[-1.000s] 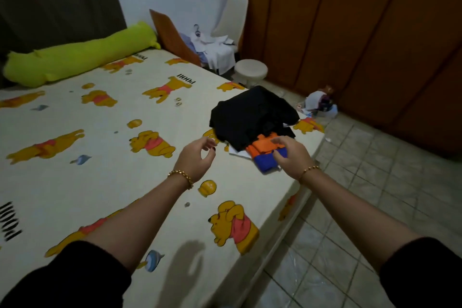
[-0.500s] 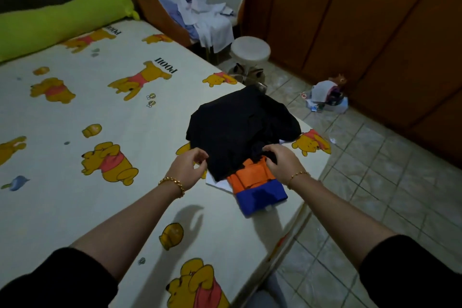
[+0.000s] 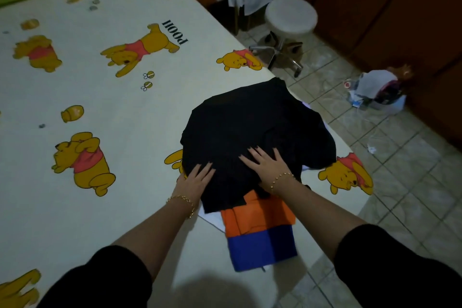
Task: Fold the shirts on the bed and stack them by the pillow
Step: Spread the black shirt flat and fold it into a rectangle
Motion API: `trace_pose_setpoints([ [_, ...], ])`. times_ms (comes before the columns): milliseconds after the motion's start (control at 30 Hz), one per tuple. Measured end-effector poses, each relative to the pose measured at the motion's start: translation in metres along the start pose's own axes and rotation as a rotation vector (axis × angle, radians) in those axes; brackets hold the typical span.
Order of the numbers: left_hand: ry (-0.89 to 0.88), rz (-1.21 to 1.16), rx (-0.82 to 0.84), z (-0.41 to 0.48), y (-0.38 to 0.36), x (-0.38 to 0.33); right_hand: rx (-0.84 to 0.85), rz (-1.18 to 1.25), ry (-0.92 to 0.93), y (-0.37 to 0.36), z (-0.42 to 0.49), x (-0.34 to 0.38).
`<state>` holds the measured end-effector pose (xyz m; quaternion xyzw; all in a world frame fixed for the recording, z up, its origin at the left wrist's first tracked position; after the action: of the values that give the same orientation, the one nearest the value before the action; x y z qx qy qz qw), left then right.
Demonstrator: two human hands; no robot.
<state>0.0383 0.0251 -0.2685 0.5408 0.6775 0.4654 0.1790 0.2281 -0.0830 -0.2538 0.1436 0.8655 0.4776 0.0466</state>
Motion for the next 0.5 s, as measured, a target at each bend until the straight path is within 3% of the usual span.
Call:
trace_pose_setpoints([
  [133, -0.082, 0.1, 0.015, 0.015, -0.013, -0.006, 0.009, 0.093, -0.005, -0.003, -0.001, -0.001],
  [267, -0.139, -0.043, -0.096, 0.003, -0.005, -0.013, -0.072, 0.282, -0.021, 0.021, -0.023, 0.012],
  [433, 0.265, -0.913, -0.282, -0.037, 0.05, 0.024, -0.425, 0.801, -0.175, 0.091, -0.069, 0.02],
  [500, 0.351, -1.12, -0.384, -0.061, 0.091, 0.055, -0.535, 0.907, -0.186, 0.132, -0.09, 0.028],
])
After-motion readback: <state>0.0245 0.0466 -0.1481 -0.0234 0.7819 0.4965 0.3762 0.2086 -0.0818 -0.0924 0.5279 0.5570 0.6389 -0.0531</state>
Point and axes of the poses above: each hand's wrist, its own z-axis towards the middle knuckle, its own y-axis out of the back of the hand, x = y × z, the point moved 4 cm from there along z, towards the middle knuckle, and after that the axes turned 12 degrees about z, right-handed, at the moved point
